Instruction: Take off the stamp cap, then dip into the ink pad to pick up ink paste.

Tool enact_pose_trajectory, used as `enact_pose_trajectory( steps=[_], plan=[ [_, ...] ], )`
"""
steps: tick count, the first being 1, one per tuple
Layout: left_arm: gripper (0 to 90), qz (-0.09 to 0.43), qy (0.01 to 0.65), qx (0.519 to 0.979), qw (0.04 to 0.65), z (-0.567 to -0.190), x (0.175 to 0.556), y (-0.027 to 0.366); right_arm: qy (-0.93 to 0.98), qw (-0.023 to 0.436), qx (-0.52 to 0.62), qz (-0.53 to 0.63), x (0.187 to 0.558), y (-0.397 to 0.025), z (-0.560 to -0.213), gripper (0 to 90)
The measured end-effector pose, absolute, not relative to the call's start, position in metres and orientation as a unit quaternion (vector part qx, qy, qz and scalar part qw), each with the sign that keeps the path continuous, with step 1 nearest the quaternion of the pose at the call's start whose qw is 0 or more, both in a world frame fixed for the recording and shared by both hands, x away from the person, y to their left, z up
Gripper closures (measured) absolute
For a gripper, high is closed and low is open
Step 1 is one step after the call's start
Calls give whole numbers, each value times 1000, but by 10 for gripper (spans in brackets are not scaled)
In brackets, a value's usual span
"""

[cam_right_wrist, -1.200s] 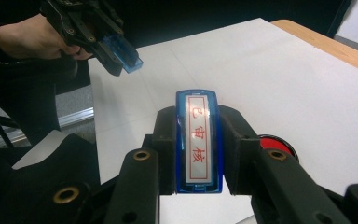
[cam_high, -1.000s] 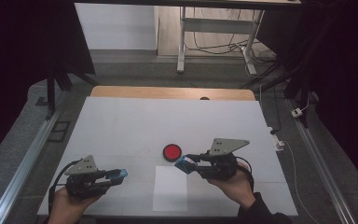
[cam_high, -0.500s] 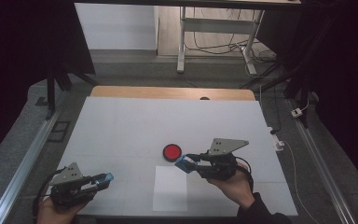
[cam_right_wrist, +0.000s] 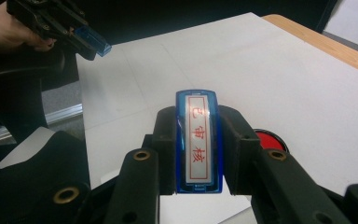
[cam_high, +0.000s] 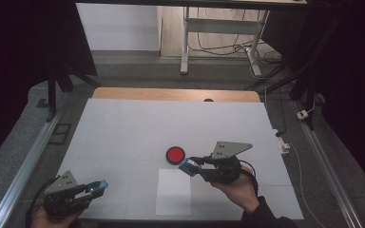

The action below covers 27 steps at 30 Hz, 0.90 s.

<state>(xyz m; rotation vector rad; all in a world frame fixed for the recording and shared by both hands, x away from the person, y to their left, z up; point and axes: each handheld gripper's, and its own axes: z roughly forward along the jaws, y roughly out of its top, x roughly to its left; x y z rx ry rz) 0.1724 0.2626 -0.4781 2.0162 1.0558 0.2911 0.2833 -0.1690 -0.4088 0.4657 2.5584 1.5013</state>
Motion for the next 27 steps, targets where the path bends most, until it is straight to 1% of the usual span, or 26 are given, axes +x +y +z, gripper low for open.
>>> enact_pose_trajectory(
  steps=[15,27],
  plan=[
    [682,106,418,806,406,-479,173,262,854,79,152,492,284,-168,-408,701],
    [681,102,413,811,402,-480,174,260,855,90,177,480,296,-164,-411,701]
  ],
)
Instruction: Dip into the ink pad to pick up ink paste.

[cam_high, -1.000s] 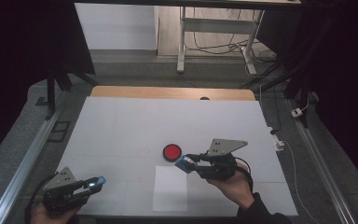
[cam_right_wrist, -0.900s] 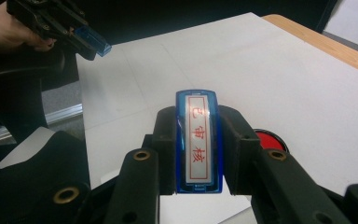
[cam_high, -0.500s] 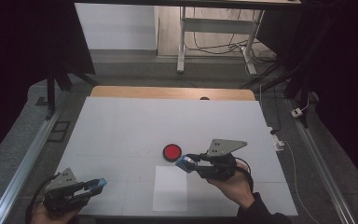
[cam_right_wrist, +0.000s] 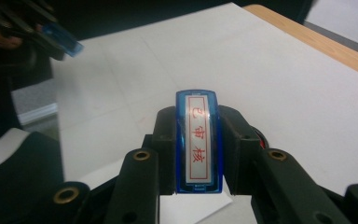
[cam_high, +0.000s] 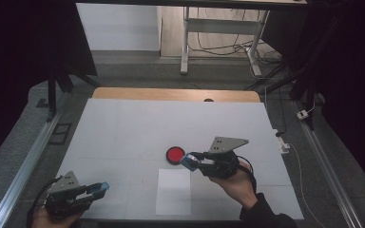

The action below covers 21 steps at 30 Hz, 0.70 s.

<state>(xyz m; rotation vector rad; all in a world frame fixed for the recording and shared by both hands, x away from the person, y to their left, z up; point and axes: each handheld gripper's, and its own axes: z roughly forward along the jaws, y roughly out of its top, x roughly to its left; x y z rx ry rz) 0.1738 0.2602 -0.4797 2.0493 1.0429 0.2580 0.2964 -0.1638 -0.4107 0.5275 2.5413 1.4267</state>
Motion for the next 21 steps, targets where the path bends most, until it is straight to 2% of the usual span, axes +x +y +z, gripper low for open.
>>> enact_pose_trajectory(
  steps=[21],
  plan=[
    [681,99,417,807,406,-479,174,261,874,100,202,430,338,-134,-434,702]
  ],
)
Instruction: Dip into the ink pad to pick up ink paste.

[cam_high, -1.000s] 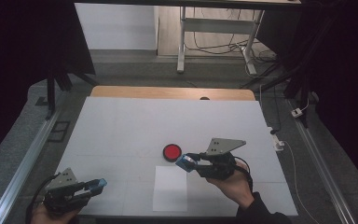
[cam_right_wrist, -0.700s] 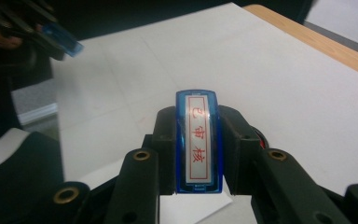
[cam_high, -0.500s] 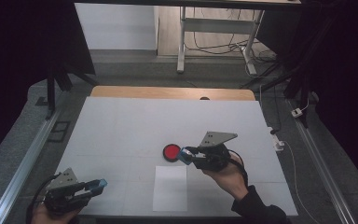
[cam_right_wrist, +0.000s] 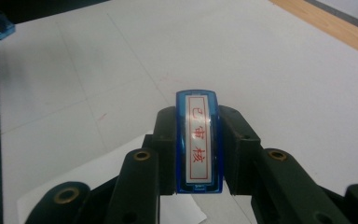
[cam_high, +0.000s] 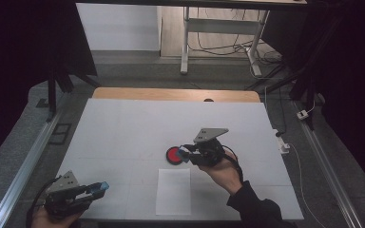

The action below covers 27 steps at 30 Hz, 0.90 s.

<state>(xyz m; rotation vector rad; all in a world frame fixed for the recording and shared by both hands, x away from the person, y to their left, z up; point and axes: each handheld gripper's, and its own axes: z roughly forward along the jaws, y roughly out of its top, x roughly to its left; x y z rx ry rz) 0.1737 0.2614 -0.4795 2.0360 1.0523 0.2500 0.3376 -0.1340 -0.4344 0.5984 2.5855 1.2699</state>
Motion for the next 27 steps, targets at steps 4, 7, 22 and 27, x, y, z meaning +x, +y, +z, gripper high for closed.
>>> enact_pose_trajectory(
  steps=[4,7,22,27],
  plan=[
    [681,101,415,809,404,-479,174,261,877,97,208,422,344,-129,-439,702],
    [681,103,415,809,404,-480,174,260,881,100,207,414,348,-124,-442,702],
    [681,100,414,810,404,-480,174,261,894,106,228,370,373,-105,-462,703],
    [681,101,414,809,404,-480,174,260,898,104,233,359,379,-99,-467,703]
  ],
)
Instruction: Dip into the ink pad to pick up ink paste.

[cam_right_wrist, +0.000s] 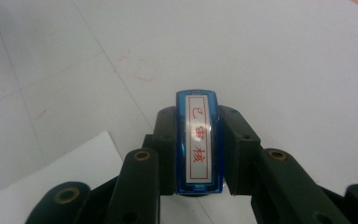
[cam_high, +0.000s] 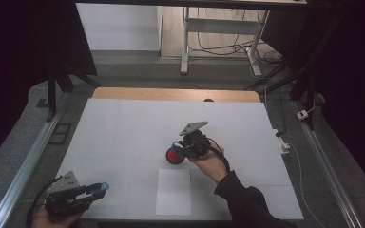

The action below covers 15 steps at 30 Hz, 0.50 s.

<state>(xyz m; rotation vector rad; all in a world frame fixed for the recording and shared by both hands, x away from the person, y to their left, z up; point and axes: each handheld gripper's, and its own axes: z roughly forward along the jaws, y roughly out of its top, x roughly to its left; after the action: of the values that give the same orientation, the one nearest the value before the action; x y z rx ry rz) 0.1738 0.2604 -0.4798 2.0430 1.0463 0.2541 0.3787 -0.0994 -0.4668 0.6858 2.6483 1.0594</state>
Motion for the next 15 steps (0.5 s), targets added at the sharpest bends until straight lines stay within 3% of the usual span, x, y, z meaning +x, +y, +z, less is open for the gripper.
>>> enact_pose_trajectory(
  steps=[15],
  plan=[
    [681,98,412,811,403,-480,174,260,906,110,231,338,388,-91,-479,703]
  ],
)
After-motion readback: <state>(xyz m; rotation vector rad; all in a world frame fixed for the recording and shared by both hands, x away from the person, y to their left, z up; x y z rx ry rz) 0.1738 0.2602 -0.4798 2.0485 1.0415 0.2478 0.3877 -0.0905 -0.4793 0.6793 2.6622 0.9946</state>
